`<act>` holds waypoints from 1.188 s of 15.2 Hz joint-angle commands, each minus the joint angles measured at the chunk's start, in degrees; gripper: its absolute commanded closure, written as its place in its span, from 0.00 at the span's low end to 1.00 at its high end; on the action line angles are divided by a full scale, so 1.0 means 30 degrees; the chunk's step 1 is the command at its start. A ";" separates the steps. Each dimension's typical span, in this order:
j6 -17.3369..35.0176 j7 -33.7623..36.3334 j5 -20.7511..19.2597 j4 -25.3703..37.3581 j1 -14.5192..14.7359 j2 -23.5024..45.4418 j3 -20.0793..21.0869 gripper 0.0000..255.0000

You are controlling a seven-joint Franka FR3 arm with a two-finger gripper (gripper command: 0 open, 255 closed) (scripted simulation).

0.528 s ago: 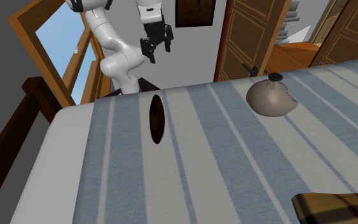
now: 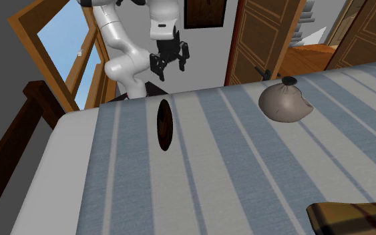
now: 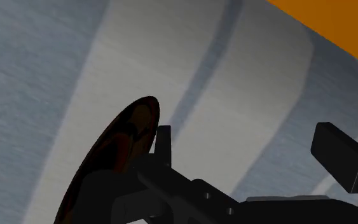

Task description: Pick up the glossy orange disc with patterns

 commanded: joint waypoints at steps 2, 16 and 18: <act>0.1018 0.1014 -0.0746 0.0537 -0.0771 0.1696 -0.0039 0.00; 0.3798 0.4549 -0.3011 0.2519 -0.2807 0.6980 -0.0418 0.00; 0.4311 0.4596 -0.3028 0.2059 -0.2812 0.7034 -0.0429 0.00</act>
